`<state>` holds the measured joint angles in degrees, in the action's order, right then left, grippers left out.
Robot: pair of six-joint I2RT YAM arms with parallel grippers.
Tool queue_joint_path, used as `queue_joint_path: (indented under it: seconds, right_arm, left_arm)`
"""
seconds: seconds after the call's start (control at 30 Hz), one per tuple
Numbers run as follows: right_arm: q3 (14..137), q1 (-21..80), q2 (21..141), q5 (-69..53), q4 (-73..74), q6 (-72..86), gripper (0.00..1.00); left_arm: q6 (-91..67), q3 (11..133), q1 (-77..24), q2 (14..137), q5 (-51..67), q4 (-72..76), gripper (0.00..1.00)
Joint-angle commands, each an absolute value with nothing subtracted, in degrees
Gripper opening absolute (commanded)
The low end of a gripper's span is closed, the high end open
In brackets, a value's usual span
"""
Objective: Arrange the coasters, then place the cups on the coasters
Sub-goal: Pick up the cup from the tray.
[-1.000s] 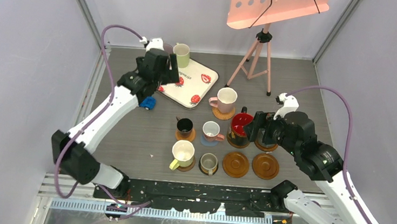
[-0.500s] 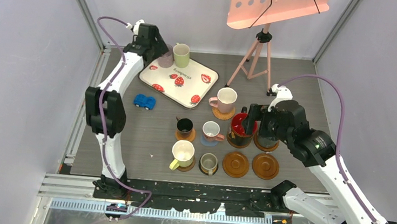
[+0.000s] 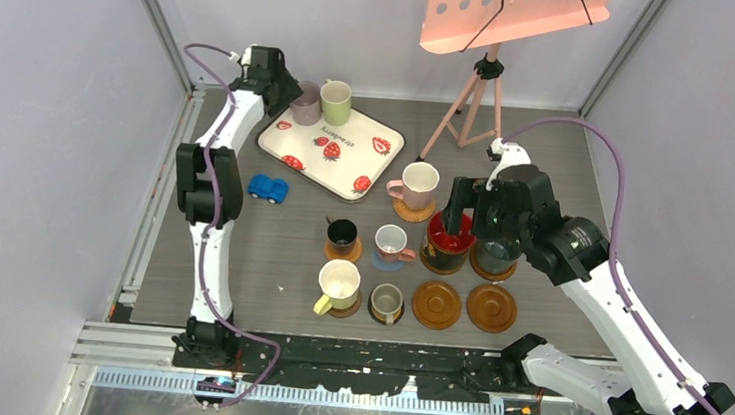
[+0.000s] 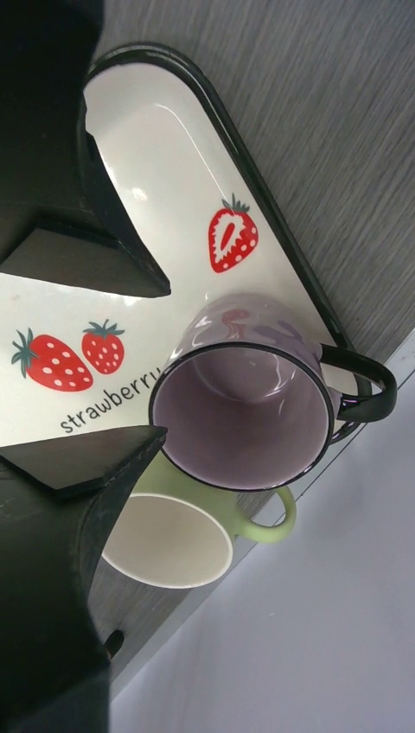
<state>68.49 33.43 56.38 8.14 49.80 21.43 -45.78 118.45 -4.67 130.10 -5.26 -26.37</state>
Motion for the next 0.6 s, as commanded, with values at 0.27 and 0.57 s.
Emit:
queue_joint_path:
  seconds: [0.27,0.57]
  right_arm:
    - [70.78,33.75,58.19,8.89,48.71,22.91,0.95]
    - [70.51,33.75,59.22,8.42,47.99,22.89,0.95]
  left_arm:
    - [-47.31,125.15,-3.07,135.76,-2.94,-23.38,0.55]
    - [-47.20,124.56,-2.73,137.42,-1.04,-22.16,0.48]
